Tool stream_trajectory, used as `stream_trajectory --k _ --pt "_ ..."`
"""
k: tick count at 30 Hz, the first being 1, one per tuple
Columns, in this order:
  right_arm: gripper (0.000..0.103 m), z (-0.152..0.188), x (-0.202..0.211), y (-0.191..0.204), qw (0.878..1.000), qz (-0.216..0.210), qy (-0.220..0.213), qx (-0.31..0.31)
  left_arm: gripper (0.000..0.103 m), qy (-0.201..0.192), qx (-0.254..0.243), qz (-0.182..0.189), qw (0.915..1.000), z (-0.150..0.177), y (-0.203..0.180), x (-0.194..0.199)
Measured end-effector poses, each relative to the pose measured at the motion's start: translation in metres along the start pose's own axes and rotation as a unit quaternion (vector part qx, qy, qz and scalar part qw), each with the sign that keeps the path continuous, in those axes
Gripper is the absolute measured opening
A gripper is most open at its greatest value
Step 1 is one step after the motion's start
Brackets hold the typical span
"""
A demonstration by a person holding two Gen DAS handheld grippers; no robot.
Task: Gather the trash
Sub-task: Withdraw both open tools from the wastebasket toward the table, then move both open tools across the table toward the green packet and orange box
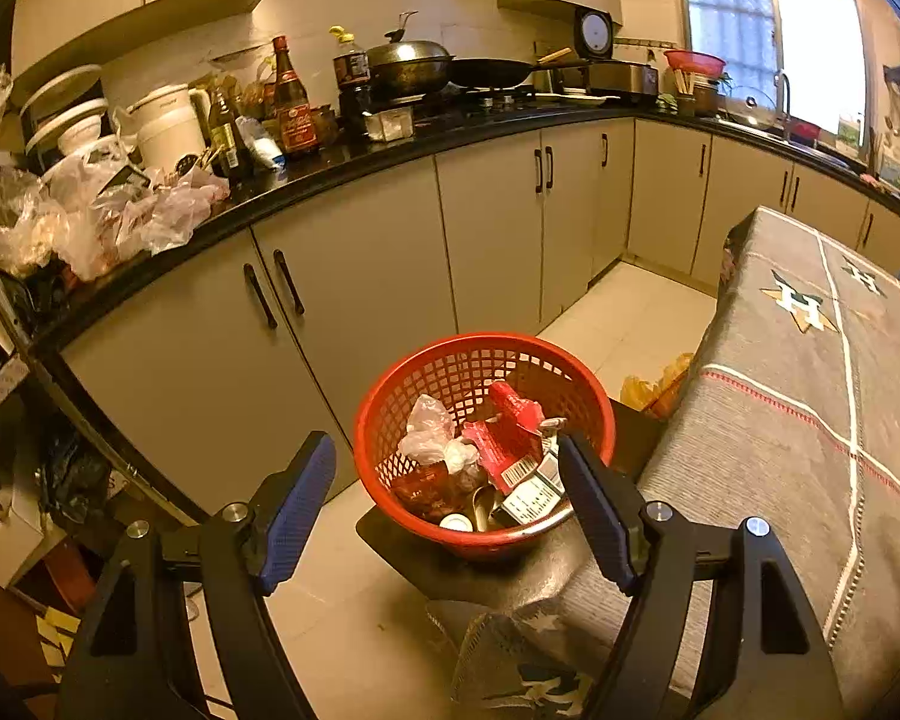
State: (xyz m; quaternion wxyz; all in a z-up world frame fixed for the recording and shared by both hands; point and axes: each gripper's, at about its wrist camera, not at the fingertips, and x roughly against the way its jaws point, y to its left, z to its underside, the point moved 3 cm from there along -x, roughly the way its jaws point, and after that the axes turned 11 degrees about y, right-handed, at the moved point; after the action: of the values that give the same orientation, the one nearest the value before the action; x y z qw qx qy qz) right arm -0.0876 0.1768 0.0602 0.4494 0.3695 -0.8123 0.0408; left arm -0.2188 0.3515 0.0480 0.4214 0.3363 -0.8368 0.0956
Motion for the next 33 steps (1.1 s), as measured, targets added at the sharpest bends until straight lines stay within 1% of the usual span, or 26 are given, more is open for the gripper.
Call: stream_trajectory --k 19,33 --pt "0.077 0.027 0.041 -0.027 0.999 0.009 -0.024 -0.032 0.076 -0.008 -0.041 0.005 0.9991 0.013 -0.031 0.027" --pt "0.078 0.044 0.064 -0.060 0.997 0.018 -0.036 -0.066 0.077 -0.010 -0.073 0.011 0.9972 0.019 -0.058 0.037"
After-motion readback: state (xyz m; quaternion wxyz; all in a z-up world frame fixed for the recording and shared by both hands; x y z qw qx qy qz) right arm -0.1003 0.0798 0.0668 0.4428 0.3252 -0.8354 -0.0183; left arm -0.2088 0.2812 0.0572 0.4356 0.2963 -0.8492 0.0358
